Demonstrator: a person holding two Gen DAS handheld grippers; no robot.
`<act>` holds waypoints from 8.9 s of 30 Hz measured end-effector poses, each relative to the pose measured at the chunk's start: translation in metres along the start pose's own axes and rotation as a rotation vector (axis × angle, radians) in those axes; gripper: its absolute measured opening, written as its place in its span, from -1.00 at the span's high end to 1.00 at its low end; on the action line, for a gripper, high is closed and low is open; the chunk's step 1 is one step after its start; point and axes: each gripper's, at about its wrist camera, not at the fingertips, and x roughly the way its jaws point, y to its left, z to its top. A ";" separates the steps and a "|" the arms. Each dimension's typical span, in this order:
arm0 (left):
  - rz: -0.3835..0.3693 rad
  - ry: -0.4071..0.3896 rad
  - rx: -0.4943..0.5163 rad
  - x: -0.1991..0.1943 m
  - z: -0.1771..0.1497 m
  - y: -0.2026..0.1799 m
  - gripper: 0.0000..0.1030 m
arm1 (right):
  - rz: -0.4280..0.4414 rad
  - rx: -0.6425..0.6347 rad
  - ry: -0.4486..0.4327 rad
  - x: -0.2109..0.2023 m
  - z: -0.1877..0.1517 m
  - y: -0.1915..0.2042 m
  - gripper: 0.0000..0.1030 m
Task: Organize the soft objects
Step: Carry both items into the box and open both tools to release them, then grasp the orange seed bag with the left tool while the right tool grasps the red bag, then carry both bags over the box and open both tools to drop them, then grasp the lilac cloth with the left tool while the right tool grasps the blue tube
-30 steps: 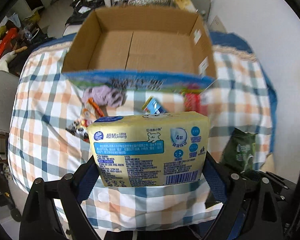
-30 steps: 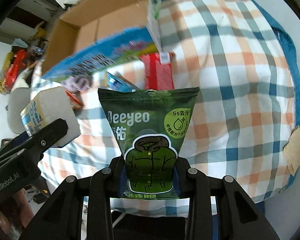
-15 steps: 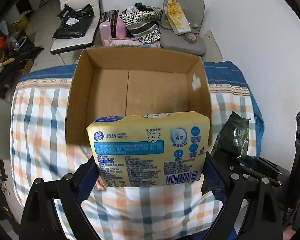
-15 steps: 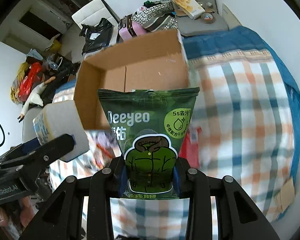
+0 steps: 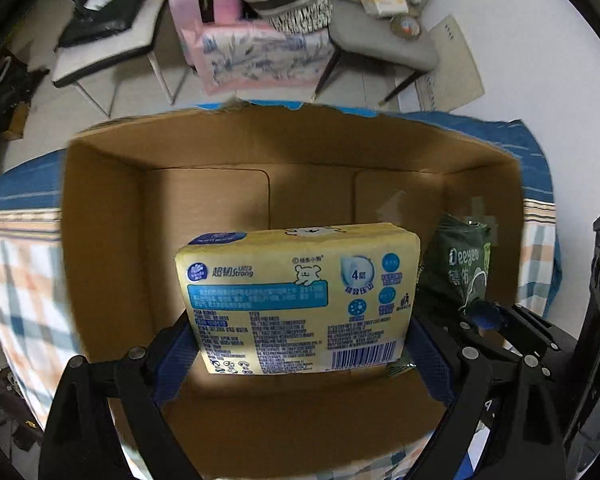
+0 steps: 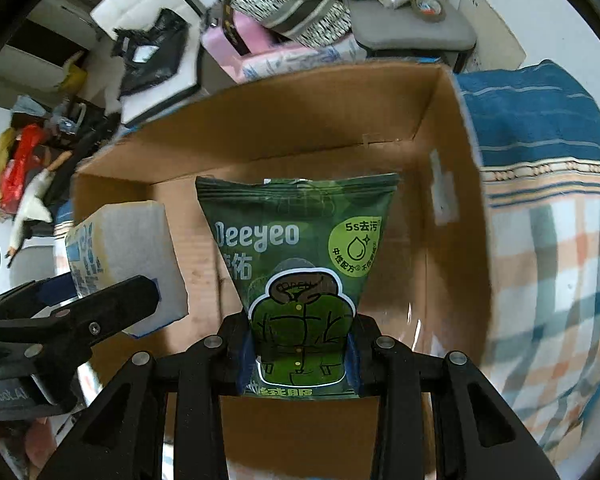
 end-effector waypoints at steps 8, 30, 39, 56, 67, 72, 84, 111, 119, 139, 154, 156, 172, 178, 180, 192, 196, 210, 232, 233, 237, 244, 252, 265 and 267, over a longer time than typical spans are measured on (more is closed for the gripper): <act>-0.024 0.065 0.042 0.039 0.029 -0.004 -0.84 | -0.073 -0.026 0.046 0.047 0.028 -0.004 0.27; 0.019 -0.007 0.010 -0.001 0.001 0.002 -0.95 | -0.175 -0.076 0.058 0.041 0.019 0.017 -0.78; 0.111 -0.249 0.008 -0.069 -0.080 0.013 -0.95 | -0.213 -0.107 -0.080 -0.007 -0.051 0.044 -0.95; 0.166 -0.535 0.038 -0.149 -0.195 0.000 -0.95 | -0.232 -0.115 -0.350 -0.115 -0.166 0.069 -0.95; 0.154 -0.518 -0.114 -0.128 -0.253 0.014 -0.95 | -0.183 -0.028 -0.265 -0.118 -0.217 -0.003 -0.95; 0.140 -0.397 -0.198 -0.080 -0.267 0.029 -0.95 | -0.189 0.041 -0.148 -0.065 -0.222 -0.052 -0.95; 0.310 -0.136 -0.105 0.029 -0.261 0.056 -0.95 | -0.157 0.136 -0.008 0.040 -0.188 -0.091 -0.81; -0.013 0.094 -0.171 0.099 -0.295 0.034 0.12 | -0.136 0.096 0.073 0.020 -0.275 -0.107 0.02; 0.044 0.145 -0.164 0.130 -0.324 0.032 0.11 | -0.070 0.014 0.134 0.026 -0.359 -0.071 0.02; 0.143 0.112 -0.104 0.142 -0.355 -0.016 0.14 | -0.096 0.022 0.257 0.066 -0.376 -0.049 0.02; 0.123 -0.132 -0.065 0.021 -0.346 -0.064 0.18 | -0.061 -0.054 0.154 0.002 -0.355 -0.012 0.06; 0.110 -0.178 -0.055 -0.002 -0.341 -0.071 0.18 | -0.058 -0.111 0.090 -0.016 -0.352 -0.009 0.06; 0.120 -0.430 0.021 -0.117 -0.229 -0.049 0.18 | 0.018 -0.165 -0.174 -0.131 -0.223 0.028 0.06; 0.092 -0.371 0.006 -0.113 -0.178 -0.031 0.18 | 0.031 -0.147 -0.166 -0.131 -0.172 0.031 0.06; 0.080 -0.326 -0.005 -0.104 -0.157 -0.022 0.18 | 0.035 -0.137 -0.151 -0.121 -0.156 0.028 0.06; 0.012 0.004 -0.106 0.000 -0.083 0.037 0.18 | -0.077 -0.113 0.059 -0.012 -0.071 0.011 0.06; -0.043 0.069 -0.121 0.028 -0.080 0.038 0.17 | -0.094 -0.116 0.102 0.013 -0.067 0.009 0.06; -0.165 0.178 -0.114 0.070 -0.080 0.005 0.09 | -0.118 -0.123 0.223 0.064 -0.058 0.004 0.02; 0.073 -0.184 -0.063 -0.023 -0.124 -0.017 -0.96 | -0.164 -0.127 0.042 0.011 -0.081 0.013 -0.99; 0.079 -0.199 -0.062 -0.026 -0.123 -0.018 -0.96 | -0.168 -0.128 0.024 0.004 -0.084 0.014 -0.99; 0.117 -0.276 -0.048 -0.058 -0.139 -0.011 -0.96 | -0.176 -0.126 -0.060 -0.025 -0.102 0.021 -0.99; 0.210 -0.436 -0.039 -0.098 -0.172 -0.015 -0.96 | -0.174 -0.130 -0.203 -0.072 -0.128 0.031 -0.99; 0.231 -0.510 -0.058 -0.130 -0.202 -0.018 -0.96 | -0.153 -0.144 -0.293 -0.120 -0.160 0.040 -0.99; 0.030 -0.211 -0.419 -0.017 -0.232 0.066 -0.96 | -0.121 -0.127 -0.019 -0.011 -0.212 -0.015 -0.95; 0.023 -0.175 -0.428 0.005 -0.231 0.068 -0.96 | -0.117 -0.114 0.028 0.015 -0.219 -0.024 -0.75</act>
